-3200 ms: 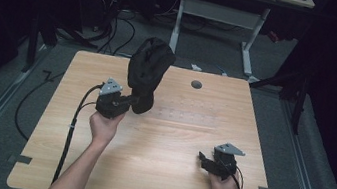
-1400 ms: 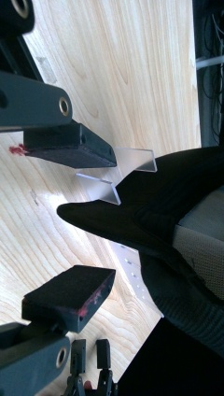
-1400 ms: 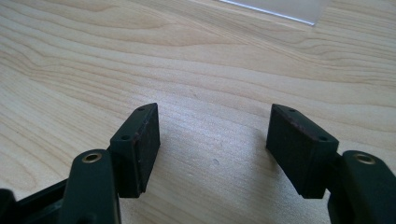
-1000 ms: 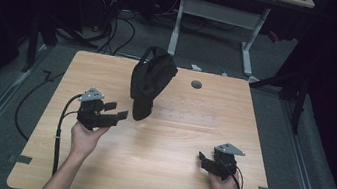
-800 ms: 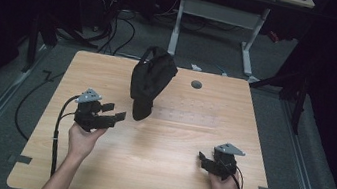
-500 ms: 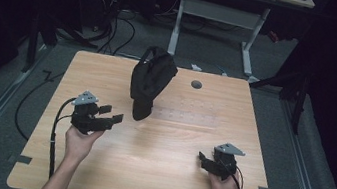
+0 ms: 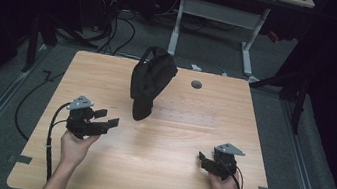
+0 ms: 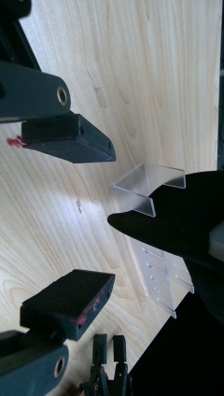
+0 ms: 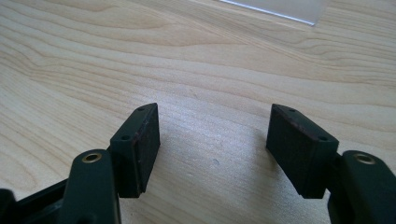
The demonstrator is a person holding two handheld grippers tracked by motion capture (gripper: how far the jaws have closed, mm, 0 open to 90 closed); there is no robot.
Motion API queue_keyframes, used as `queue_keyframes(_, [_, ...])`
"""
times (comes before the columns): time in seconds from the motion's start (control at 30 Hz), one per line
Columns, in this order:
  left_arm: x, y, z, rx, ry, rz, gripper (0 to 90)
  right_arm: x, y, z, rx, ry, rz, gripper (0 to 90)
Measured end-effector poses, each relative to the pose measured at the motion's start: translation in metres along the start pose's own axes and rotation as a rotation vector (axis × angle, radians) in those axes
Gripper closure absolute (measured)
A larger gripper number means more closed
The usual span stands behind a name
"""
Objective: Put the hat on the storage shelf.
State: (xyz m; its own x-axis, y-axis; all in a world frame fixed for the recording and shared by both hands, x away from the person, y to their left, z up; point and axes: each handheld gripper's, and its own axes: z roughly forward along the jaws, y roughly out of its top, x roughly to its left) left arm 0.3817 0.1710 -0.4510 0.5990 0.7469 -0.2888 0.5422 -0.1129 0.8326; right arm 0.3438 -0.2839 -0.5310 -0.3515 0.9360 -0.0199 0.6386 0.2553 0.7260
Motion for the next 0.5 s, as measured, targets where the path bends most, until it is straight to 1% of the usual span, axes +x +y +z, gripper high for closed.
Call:
queue_keyframes(0.37, [0.001,-0.01,-0.005,0.009,0.01,-0.007,35.0,0.0,0.0,0.0,0.0,0.0,0.0,34.9])
queue_keyframes(0.5, [0.002,-0.015,-0.007,0.009,0.013,-0.021,35.4,0.0,0.0,0.0,0.0,0.0,0.001,34.9])
